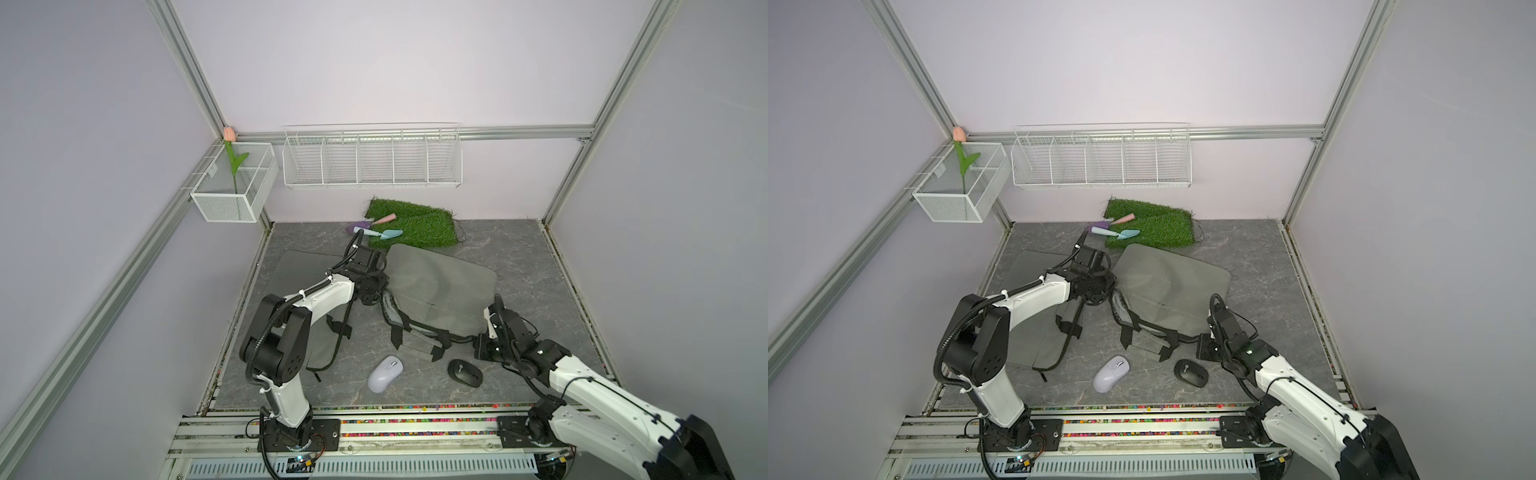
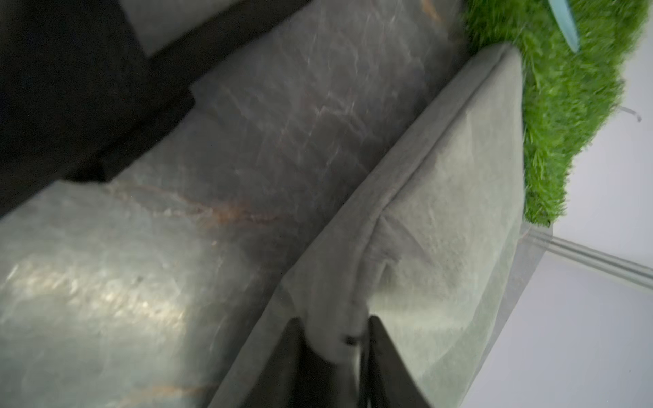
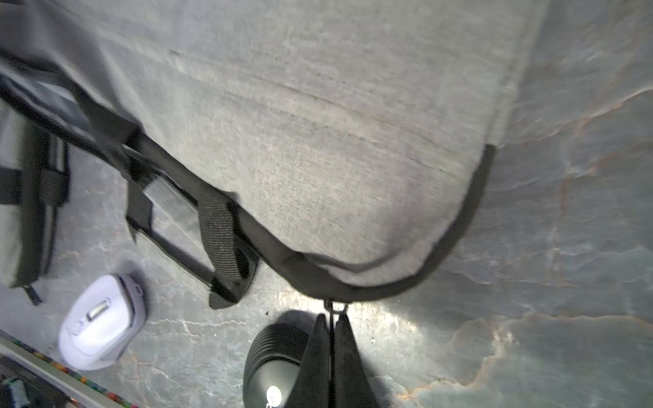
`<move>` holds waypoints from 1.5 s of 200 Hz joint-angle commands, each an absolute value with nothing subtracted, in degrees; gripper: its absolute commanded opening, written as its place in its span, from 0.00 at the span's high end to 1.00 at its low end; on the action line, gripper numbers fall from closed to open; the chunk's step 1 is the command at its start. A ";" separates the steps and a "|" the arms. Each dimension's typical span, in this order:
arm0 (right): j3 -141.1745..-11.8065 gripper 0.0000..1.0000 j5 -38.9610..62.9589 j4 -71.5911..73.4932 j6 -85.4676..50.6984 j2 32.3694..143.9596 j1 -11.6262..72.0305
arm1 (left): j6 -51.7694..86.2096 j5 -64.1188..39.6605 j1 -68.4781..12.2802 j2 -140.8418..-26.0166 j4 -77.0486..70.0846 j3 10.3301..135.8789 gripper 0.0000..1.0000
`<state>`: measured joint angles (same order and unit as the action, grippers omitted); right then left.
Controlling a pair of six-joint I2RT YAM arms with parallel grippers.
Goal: Put the mouse into the laptop bag
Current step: Unzip the zipper on the zippered laptop bag.
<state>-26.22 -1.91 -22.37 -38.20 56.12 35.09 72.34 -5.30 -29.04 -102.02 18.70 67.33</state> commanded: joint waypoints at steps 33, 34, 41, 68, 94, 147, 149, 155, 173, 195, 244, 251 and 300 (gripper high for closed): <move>-30.90 0.94 -2.00 -15.62 -38.13 64.25 39.50 | 74.08 -3.22 -30.16 -88.36 23.76 62.57 0.08; -30.96 0.94 -2.10 -15.63 -38.09 64.29 39.61 | 74.22 -3.23 -30.20 -88.00 23.66 62.09 0.08; -31.64 0.94 -2.81 -15.94 -37.88 64.87 40.77 | 75.67 -3.91 -30.86 -85.31 22.15 59.29 0.08; -34.17 0.94 -3.86 -14.71 -37.11 68.26 45.60 | 78.66 -5.93 -37.64 -79.38 13.81 51.08 0.08; -35.93 0.94 -3.03 -12.62 -36.67 71.77 48.36 | 81.40 -4.64 -43.37 -76.34 12.98 46.52 0.08; -35.84 0.94 2.11 -6.08 -35.89 69.32 49.02 | 93.56 -1.51 -53.57 -68.43 -1.99 32.76 0.05; -35.94 0.94 2.33 -6.00 -35.82 69.27 49.02 | 94.14 -1.81 -53.78 -68.63 -3.07 32.25 0.05; -36.15 0.94 2.63 -5.77 -35.74 69.08 49.15 | 95.66 -2.49 -54.50 -69.33 -7.03 30.87 0.05; -37.07 0.94 3.31 -5.01 -35.61 69.42 50.56 | 98.48 -4.18 -56.73 -73.77 -16.67 29.29 0.05; -38.17 0.94 3.21 -4.35 -34.98 70.48 52.44 | 99.07 -6.64 -59.58 -81.19 -20.58 33.12 0.05; -37.76 0.94 2.34 -5.55 -34.24 66.95 53.01 | 102.64 0.89 -60.09 -83.17 -24.01 30.66 0.11; -37.53 0.94 2.40 -5.52 -34.19 66.39 53.07 | 102.06 1.18 -59.87 -82.52 -22.30 31.27 0.15; -36.85 0.94 3.90 -5.46 -33.75 66.47 53.09 | 99.52 3.47 -59.51 -80.09 -11.68 35.86 0.58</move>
<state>-36.47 2.96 -9.47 -34.96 67.88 52.97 98.78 1.10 -59.96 -80.84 -14.90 33.58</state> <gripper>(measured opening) 0.061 0.462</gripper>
